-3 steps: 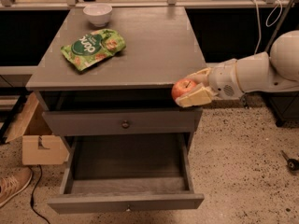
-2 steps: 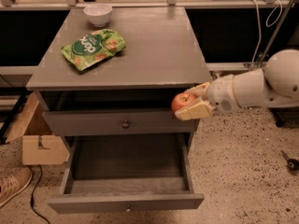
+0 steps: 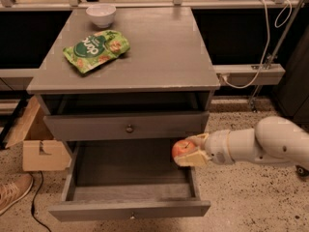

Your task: Place apple into middle drawer

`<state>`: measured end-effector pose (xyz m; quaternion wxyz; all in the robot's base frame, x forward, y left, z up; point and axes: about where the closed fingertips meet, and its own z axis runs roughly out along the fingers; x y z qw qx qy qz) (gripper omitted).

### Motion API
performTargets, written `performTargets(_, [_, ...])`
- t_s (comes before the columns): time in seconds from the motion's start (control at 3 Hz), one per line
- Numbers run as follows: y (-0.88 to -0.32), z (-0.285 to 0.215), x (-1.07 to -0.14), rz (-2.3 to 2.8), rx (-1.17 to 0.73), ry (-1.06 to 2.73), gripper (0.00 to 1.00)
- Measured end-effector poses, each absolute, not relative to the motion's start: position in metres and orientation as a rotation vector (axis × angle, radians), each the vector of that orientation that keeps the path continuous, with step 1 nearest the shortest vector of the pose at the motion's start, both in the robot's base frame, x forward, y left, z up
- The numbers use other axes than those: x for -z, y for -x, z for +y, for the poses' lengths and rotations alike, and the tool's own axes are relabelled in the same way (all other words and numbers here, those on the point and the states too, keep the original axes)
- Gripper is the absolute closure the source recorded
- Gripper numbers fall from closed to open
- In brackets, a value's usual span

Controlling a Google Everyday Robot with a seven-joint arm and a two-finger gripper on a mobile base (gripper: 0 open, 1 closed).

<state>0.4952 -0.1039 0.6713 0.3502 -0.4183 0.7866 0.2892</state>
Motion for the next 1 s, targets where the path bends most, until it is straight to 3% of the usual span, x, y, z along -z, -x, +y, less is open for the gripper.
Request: performTargets(1.0, [-0.505,-0.026,-0.537,2.038,-0.919,0.998,1.0])
